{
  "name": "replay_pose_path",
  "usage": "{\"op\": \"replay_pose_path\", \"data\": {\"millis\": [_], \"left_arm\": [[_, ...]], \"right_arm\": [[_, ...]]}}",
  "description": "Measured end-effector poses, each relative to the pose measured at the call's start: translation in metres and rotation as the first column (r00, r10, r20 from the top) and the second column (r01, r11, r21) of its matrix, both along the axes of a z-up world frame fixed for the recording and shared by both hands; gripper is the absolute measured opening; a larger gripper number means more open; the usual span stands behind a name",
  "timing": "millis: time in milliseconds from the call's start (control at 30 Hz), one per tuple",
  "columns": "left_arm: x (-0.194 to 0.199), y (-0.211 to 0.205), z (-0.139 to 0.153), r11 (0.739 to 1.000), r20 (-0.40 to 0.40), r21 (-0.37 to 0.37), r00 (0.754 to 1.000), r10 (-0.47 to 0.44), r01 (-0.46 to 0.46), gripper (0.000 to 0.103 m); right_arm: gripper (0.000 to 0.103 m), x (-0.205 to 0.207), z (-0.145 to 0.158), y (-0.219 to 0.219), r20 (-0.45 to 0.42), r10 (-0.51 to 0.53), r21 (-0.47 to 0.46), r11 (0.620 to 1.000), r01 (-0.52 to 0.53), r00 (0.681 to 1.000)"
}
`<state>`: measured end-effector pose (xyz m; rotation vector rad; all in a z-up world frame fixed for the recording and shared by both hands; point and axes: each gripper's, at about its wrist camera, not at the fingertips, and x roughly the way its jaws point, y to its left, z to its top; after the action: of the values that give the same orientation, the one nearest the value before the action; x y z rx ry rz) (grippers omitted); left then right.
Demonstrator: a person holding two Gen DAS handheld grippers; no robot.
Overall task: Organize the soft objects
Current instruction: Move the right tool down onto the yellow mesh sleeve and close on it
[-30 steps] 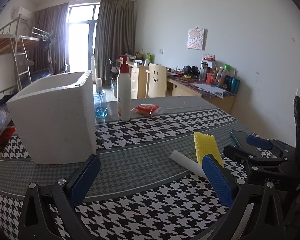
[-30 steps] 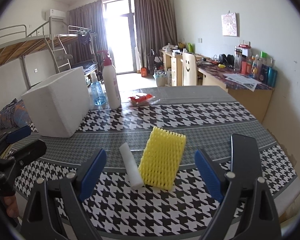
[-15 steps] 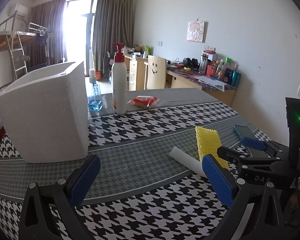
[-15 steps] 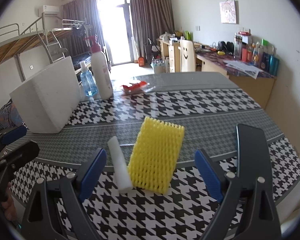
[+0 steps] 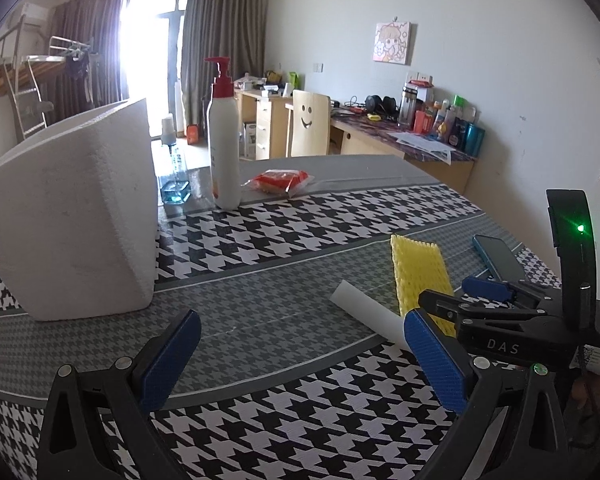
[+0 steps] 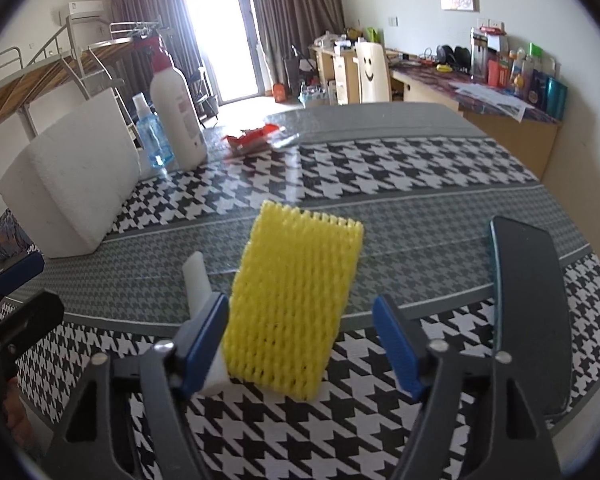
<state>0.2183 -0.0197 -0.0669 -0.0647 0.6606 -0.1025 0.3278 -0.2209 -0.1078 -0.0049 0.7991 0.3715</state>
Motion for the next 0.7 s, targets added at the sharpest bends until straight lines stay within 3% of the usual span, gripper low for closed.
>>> {"op": "replay_pose_path", "data": {"millis": [133,200,567,700], "left_arm": [[0.003,-0.004,-0.002,1.0,-0.005,0.004,1.0,0.002,-0.002,0.102],[0.005,-0.006,-0.004,1.0,-0.012,0.004,1.0,0.0,0.0,0.102],[0.013,-0.017,-0.011,1.0,-0.051,-0.007,0.999,-0.017,0.017,0.102],[0.017,-0.021,-0.014,1.0,-0.071,-0.012,0.997,-0.021,0.021,0.102]], "right_arm": [[0.075,0.004,-0.003,-0.002,-0.013,0.004,0.003,1.0,-0.004,1.0],[0.069,0.006,-0.005,-0.002,-0.022,0.006,0.003,1.0,-0.006,1.0],[0.055,0.014,-0.011,0.002,-0.05,0.023,-0.029,0.999,-0.025,0.998],[0.034,0.012,-0.011,0.001,-0.056,0.046,-0.01,0.999,-0.046,0.997]]}}
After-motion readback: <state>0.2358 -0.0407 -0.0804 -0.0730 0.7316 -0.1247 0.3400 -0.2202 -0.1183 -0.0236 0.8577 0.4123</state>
